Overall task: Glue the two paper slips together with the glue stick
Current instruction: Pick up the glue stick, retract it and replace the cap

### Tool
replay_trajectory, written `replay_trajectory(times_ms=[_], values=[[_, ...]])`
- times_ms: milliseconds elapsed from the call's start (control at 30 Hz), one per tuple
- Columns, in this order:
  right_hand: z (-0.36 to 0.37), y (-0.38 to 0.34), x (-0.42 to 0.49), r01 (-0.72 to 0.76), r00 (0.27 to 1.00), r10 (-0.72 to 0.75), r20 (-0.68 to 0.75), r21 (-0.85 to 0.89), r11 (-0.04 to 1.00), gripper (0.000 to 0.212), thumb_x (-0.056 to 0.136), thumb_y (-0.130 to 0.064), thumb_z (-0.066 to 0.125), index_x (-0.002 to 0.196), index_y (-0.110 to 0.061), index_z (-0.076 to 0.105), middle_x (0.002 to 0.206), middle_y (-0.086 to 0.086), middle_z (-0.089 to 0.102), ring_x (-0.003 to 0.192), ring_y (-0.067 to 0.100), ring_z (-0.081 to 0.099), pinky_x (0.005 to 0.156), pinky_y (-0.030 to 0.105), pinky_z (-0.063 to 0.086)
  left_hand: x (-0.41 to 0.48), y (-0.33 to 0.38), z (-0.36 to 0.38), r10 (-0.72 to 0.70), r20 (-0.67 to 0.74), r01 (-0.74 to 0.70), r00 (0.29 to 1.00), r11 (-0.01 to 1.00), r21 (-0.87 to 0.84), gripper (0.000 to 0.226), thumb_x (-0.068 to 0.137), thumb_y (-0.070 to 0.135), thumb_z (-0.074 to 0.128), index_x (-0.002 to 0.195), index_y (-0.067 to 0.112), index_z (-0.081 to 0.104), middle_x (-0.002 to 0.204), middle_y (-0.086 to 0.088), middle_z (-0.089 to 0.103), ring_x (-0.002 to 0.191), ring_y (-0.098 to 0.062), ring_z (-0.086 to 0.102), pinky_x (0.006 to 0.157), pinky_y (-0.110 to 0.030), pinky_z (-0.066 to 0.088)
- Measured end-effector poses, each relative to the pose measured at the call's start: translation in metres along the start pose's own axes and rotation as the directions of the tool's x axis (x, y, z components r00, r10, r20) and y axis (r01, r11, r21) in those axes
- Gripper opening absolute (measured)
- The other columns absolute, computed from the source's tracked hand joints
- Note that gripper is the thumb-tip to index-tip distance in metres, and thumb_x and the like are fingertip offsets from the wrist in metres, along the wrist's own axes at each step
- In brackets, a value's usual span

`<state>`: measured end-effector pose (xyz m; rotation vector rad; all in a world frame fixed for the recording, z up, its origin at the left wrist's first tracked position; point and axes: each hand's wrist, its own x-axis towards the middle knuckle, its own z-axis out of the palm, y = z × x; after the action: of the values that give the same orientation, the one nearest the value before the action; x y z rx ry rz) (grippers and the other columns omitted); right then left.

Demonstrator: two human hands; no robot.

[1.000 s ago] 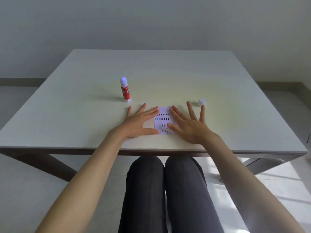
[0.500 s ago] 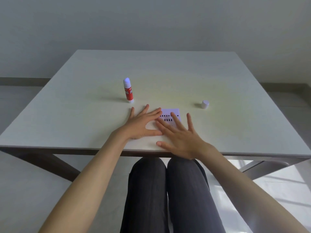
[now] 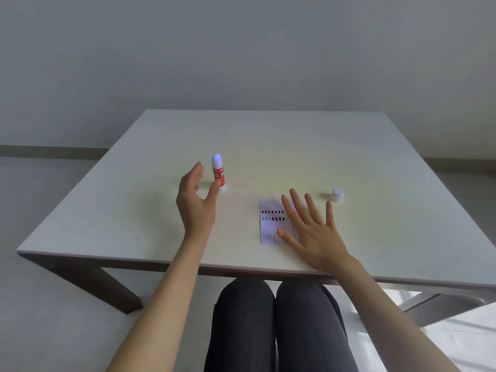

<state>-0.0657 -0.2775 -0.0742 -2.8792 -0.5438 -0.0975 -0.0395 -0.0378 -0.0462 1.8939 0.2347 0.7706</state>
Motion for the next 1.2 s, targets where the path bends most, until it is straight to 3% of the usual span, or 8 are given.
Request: replay_trajectory(times_ms=[133, 433, 633, 767, 833, 933, 1033, 1200], values=[[-0.007, -0.001, -0.003, -0.013, 0.994, 0.035, -0.103, 0.202, 0.979, 0.073, 0.084, -0.071, 0.011, 0.145, -0.041, -0.017, 0.158, -0.015, -0.019, 0.147, 0.012, -0.014, 0.118, 0.046, -0.009, 0.030, 0.000, 0.018, -0.239, 0.127, 0.209, 0.963, 0.954, 0.214, 0.067, 0.084, 0.032, 0.063, 0.142, 0.010, 0.037, 0.146, -0.008, 0.044, 0.131, -0.025, 0.044, 0.107, -0.038, 0.035], [-0.024, -0.019, -0.006, 0.078, 0.901, 0.144, -0.410, 0.479, 0.875, 0.042, 0.088, -0.030, 0.061, 0.128, -0.018, 0.055, 0.135, 0.004, 0.055, 0.120, 0.017, 0.053, 0.102, 0.039, 0.041, 0.020, 0.030, 0.029, -0.225, 0.344, 0.321, 0.911, 0.913, -0.253, 0.024, 0.082, 0.023, 0.064, 0.059, 0.023, 0.071, 0.064, 0.014, 0.072, 0.076, -0.005, 0.063, 0.074, -0.020, 0.045], [-0.058, -0.054, 0.023, -0.360, 0.907, 0.078, 0.414, 0.858, -0.366, 0.055, 0.098, -0.047, 0.031, 0.104, -0.003, 0.063, 0.060, 0.007, 0.067, 0.048, 0.017, 0.053, 0.049, 0.023, 0.046, -0.003, 0.067, 0.030, -0.051, 0.668, 0.468, 0.743, 0.752, -0.463, 0.016, 0.088, 0.013, 0.059, 0.100, 0.016, 0.069, 0.097, -0.001, 0.076, 0.101, -0.021, 0.068, 0.094, -0.029, 0.050], [-0.062, -0.056, 0.024, -0.383, 0.904, -0.076, 0.421, 0.716, -0.584, 0.047, 0.098, -0.039, 0.038, 0.093, 0.000, 0.064, 0.052, 0.000, 0.056, 0.040, 0.009, 0.045, 0.042, 0.017, 0.041, -0.004, 0.077, 0.024, -0.054, 0.648, 0.451, 0.760, 0.761, -0.466, 0.014, 0.088, 0.012, 0.059, 0.096, 0.015, 0.070, 0.092, -0.002, 0.076, 0.097, -0.023, 0.068, 0.096, -0.033, 0.049], [-0.056, -0.056, 0.021, -0.221, 0.951, 0.115, 0.286, 0.893, -0.393, 0.040, 0.097, -0.033, 0.045, 0.095, 0.001, 0.065, 0.052, -0.001, 0.053, 0.044, 0.009, 0.043, 0.046, 0.017, 0.038, -0.008, 0.080, 0.025, -0.066, 0.617, 0.439, 0.784, 0.762, -0.476, 0.012, 0.086, 0.010, 0.061, 0.093, 0.014, 0.071, 0.089, -0.001, 0.076, 0.092, -0.022, 0.069, 0.095, -0.033, 0.049], [-0.041, -0.062, 0.014, 0.087, 0.851, 0.411, -0.327, 0.860, 0.503, 0.012, 0.088, -0.024, 0.062, 0.094, -0.017, 0.070, 0.058, -0.010, 0.049, 0.051, 0.006, 0.039, 0.054, 0.012, 0.034, -0.016, 0.086, 0.029, -0.102, 0.570, 0.437, 0.815, 0.755, -0.489, 0.009, 0.083, 0.010, 0.065, 0.088, 0.014, 0.072, 0.087, -0.001, 0.076, 0.090, -0.021, 0.070, 0.096, -0.033, 0.049], [-0.036, -0.059, 0.011, 0.060, 0.767, 0.430, -0.476, 0.721, 0.691, 0.023, 0.082, -0.030, 0.068, 0.106, -0.030, 0.068, 0.063, -0.018, 0.051, 0.056, 0.006, 0.040, 0.059, 0.010, 0.034, -0.019, 0.093, 0.030, -0.082, 0.559, 0.397, 0.825, 0.789, -0.470, 0.013, 0.081, 0.011, 0.068, 0.081, 0.022, 0.075, 0.086, 0.001, 0.077, 0.088, -0.018, 0.071, 0.095, -0.032, 0.049], [-0.059, -0.045, 0.010, -0.372, 0.901, 0.021, 0.434, 0.795, -0.479, 0.062, 0.092, -0.056, 0.037, 0.089, -0.004, 0.072, 0.059, 0.005, 0.066, 0.045, 0.015, 0.052, 0.048, 0.022, 0.045, -0.015, 0.096, 0.024, -0.047, 0.561, 0.363, 0.827, 0.806, -0.468, 0.016, 0.081, 0.014, 0.067, 0.076, 0.026, 0.077, 0.085, 0.002, 0.077, 0.093, -0.022, 0.070, 0.099, -0.036, 0.047]])
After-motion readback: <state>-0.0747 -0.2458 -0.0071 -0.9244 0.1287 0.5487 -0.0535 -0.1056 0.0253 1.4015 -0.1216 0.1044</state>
